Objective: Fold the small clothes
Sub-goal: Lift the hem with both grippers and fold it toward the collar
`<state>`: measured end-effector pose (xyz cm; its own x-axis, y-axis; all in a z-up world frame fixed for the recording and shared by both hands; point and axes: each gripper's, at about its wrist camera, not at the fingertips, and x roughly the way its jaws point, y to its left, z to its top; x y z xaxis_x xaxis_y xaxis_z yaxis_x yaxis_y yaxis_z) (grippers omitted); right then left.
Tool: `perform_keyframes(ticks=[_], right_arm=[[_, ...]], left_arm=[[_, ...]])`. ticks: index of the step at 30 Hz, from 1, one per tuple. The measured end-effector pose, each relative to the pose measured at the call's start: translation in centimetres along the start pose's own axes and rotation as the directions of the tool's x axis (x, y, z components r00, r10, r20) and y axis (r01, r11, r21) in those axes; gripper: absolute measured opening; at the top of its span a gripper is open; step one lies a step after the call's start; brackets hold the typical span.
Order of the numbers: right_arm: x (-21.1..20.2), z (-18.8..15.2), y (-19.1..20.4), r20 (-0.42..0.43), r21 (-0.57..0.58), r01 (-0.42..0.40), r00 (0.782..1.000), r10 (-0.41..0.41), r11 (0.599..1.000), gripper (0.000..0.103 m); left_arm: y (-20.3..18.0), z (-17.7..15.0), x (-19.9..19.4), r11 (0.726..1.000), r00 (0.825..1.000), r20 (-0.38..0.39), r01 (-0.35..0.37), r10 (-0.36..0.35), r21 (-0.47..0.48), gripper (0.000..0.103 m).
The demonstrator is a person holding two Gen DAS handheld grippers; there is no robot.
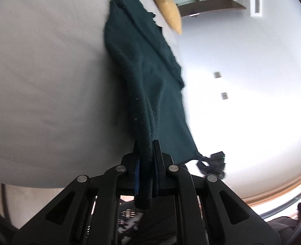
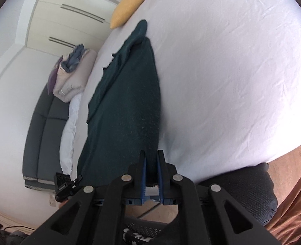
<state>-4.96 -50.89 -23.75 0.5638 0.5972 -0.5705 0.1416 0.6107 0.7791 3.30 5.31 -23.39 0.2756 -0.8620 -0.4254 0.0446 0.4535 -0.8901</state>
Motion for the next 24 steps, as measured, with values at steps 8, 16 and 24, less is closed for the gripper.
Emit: perform_keyframes(ticks=[8, 16, 24], right_arm=[[0.6, -0.4, -0.9, -0.022, 0.026, 0.003, 1.0, -0.002, 1.0, 0.011], [-0.1, 0.1, 1.0, -0.004, -0.021, -0.087, 0.996, 0.087, 0.996, 0.011], [-0.6, 2.2, 4.1, 0.053, -0.045, -0.194, 0.979, 0.197, 0.98, 0.011]], left_arm=[[1.7, -1.5, 1.3, 0.998, 0.997, -0.053, -0.058, 0.057, -0.013, 0.009], [-0.5, -0.9, 0.5, 1.0, 1.0, -0.02, 0.004, -0.003, 0.025, 0.009], [-1.6, 0.4, -0.6, 0.985, 0.983, 0.061, 0.173, -0.172, -0.012, 0.009]])
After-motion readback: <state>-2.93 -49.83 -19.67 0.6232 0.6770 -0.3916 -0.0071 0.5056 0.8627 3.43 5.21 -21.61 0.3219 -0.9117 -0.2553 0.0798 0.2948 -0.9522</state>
